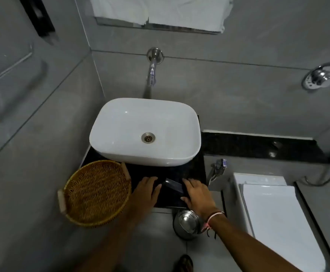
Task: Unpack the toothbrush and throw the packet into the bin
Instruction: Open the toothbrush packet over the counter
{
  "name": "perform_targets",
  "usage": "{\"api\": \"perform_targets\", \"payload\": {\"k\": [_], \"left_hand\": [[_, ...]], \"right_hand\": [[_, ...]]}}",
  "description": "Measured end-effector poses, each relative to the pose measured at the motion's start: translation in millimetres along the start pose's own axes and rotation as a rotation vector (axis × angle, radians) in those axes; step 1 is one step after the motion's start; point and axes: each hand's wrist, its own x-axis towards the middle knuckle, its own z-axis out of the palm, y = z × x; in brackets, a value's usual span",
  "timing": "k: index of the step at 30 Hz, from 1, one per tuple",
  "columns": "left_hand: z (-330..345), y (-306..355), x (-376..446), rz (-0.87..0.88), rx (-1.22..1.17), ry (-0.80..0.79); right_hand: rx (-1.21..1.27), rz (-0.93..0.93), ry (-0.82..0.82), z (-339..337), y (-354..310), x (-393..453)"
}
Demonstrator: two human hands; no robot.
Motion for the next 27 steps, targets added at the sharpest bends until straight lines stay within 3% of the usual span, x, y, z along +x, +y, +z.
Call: {"api": "perform_targets", "payload": {"k": [2, 5, 9, 13, 15, 22, 27], "left_hand": [[2, -2, 6, -0.094, -0.2, -0.074], [5, -8, 12, -0.157, -0.29, -0.075], [8, -18, 15, -0.247, -0.443, -0.059], [5, -17, 24, -0.446, -0.983, -0.248], [4, -14, 26, -0.46, -1.157, -0.278], [-2, -11, 26, -0.377, -1.35, -0.248], [-7, -14, 27, -0.369, -1.315, -0.285]], "right_hand": [[-0.016, 0.007, -0.02, -1, 0, 6], [0.001, 0.01, -0.042, -5, 3, 5], [0.041, -0.111, 0.078, -16, 7, -1], [0.017, -0.261, 0.231, -39, 13, -3], [-0.02, -0.322, 0.281, -51, 14, -2], [-0.058, -0.386, 0.29, -75, 14, 2], [-0.111, -0.396, 0.297, -78, 11, 0]]}}
